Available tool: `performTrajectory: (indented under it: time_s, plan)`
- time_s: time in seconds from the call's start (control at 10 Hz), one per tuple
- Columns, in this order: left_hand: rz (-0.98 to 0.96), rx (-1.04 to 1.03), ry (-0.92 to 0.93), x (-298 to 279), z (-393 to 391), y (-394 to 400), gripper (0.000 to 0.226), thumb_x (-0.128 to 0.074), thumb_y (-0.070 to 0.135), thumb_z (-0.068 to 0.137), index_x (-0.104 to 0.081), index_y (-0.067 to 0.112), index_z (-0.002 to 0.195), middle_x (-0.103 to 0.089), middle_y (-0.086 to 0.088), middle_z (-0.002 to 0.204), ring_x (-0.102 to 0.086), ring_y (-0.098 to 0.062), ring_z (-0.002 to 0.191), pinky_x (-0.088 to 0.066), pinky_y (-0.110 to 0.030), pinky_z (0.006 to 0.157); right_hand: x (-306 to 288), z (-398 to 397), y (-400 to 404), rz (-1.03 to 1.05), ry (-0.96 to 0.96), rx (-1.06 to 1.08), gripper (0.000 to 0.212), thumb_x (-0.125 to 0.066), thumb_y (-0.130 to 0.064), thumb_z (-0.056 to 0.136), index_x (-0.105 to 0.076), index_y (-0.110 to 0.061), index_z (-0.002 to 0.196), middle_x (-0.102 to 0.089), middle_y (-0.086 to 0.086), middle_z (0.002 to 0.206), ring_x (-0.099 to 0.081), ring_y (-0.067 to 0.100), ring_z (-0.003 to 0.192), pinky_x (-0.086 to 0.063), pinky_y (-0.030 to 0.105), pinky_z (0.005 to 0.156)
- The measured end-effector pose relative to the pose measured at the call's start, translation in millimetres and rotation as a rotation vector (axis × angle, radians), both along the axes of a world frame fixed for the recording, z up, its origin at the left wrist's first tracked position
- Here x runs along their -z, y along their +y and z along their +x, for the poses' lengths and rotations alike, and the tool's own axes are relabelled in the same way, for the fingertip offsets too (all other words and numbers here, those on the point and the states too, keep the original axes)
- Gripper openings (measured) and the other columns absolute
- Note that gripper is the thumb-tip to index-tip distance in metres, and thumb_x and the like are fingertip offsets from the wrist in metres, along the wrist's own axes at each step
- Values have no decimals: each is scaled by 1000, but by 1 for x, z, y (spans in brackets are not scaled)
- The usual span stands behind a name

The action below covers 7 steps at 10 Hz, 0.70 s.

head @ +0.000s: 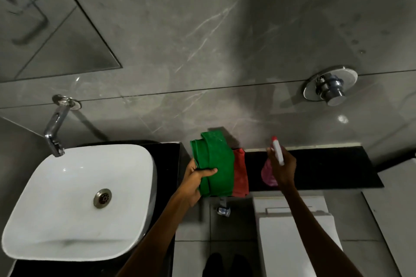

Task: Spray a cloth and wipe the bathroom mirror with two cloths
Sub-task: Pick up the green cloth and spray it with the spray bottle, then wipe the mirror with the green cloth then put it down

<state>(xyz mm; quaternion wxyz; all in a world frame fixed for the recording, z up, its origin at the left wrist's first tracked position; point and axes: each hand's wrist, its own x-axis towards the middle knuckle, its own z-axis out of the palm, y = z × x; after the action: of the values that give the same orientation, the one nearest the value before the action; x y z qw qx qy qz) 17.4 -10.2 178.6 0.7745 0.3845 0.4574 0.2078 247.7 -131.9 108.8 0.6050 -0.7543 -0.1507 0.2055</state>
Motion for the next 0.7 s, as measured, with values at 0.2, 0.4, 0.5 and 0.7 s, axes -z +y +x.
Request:
performTrajectory:
  time_s: [0.2, 0.4, 0.5, 0.7]
  plan:
    - [-15, 0, -29, 11, -1, -2, 60, -64, -22, 79, -65, 14, 128, -79, -10, 119, -76, -26, 108, -64, -37, 79, 29, 25, 17, -69, 75, 90, 26, -78, -8, 92, -70, 17, 96, -63, 15, 76, -60, 23, 70, -52, 42, 69]
    - [-12, -13, -39, 3, -18, -2, 61, -64, -21, 79, -64, 12, 131, -76, -16, 124, -74, -31, 111, -64, -40, 82, 22, 12, 16, -203, 83, -29, 37, -78, -6, 90, -67, -1, 125, -68, 8, 81, -62, 10, 66, -51, 11, 52]
    - [-16, -30, -43, -12, -31, 1, 62, -64, -21, 79, -62, 10, 133, -76, -15, 122, -75, -30, 108, -64, -42, 81, -2, -11, 9, -208, 100, 132, 39, -76, -5, 91, -61, 5, 126, -72, 24, 95, -70, 26, 76, -62, 19, 58]
    - [-48, -37, -176, -77, -78, 19, 65, -75, -12, 70, -64, 10, 131, -74, -19, 126, -74, -34, 112, -63, -44, 85, -84, -129, 39, -124, 323, -403, 26, -51, -33, 109, -66, -23, 127, -77, -8, 122, -70, 16, 118, -60, 36, 100]
